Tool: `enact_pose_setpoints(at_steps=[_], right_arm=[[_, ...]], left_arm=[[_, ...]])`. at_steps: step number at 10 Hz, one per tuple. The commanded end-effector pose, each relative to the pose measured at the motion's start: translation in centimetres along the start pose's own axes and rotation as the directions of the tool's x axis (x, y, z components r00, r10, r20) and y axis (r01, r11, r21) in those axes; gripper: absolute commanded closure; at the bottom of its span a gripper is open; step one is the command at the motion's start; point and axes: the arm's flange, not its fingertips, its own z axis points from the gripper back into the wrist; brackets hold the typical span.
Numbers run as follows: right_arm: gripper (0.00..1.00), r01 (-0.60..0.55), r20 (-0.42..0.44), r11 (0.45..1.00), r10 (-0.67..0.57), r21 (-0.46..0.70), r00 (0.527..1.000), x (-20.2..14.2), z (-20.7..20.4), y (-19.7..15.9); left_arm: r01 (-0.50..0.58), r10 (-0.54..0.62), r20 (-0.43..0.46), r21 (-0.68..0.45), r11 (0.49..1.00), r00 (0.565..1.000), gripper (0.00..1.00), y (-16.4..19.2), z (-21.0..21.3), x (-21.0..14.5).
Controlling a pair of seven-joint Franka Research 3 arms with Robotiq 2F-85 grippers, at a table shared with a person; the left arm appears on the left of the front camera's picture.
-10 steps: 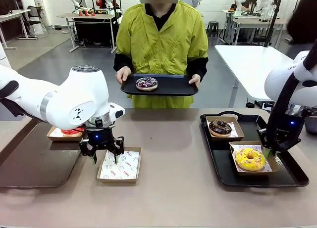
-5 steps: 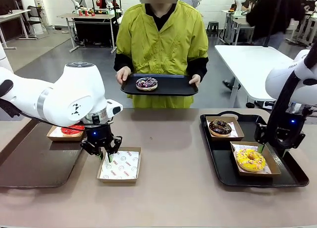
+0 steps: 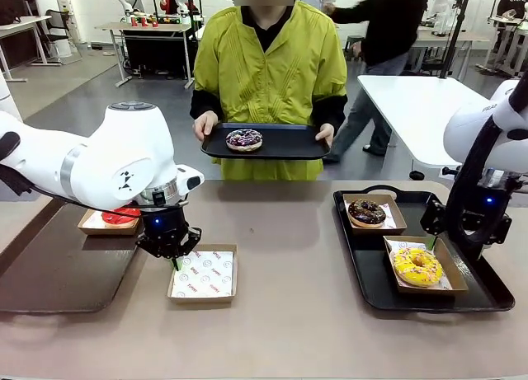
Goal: Individually package the donuts and arrange them on the tray.
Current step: Place the picked Paper togo box on the Handle tray while simultaneously picking up another Paper togo box from the table with the other hand.
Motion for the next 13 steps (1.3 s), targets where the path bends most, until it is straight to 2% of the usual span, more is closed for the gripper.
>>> enact_pose_setpoints(at_steps=[1,2,4,7,8,11,13], right_arm=[[0.00,0.008,0.004,1.000,-0.008,0.024,1.000,-0.8,1.2,-0.3],[0.00,-0.010,0.010,0.996,0.009,0.091,1.000,-1.8,2.5,-0.7],[0.00,-0.100,0.056,0.929,0.086,0.355,0.995,-4.7,7.2,-4.0],[0.00,-0.196,0.172,0.740,0.110,0.644,0.979,-8.2,11.0,-12.3],[0.00,-0.233,0.222,0.684,0.106,0.691,0.969,-8.9,11.2,-15.0],[0.00,-0.292,0.298,0.529,0.077,0.797,0.951,-8.8,8.9,-22.3],[0.00,-0.368,0.367,0.433,0.091,0.823,0.926,-8.0,7.2,-25.3]], left_arm=[[0.011,-0.011,-0.017,-0.012,1.000,1.000,1.00,0.4,0.6,-0.4],[0.006,-0.007,-0.025,-0.015,1.000,1.000,1.00,0.4,1.4,-0.2],[0.012,-0.013,-0.011,-0.057,0.998,1.000,1.00,0.7,6.0,0.3],[0.007,-0.003,0.048,-0.088,0.996,0.999,1.00,0.0,13.1,2.2],[-0.002,0.009,0.068,-0.099,0.995,0.998,1.00,-0.4,15.1,3.2],[-0.003,0.010,0.075,-0.092,0.996,0.997,1.00,-2.3,19.2,6.2],[0.005,0.000,0.074,-0.071,0.997,0.997,1.00,-3.1,20.0,8.0]])
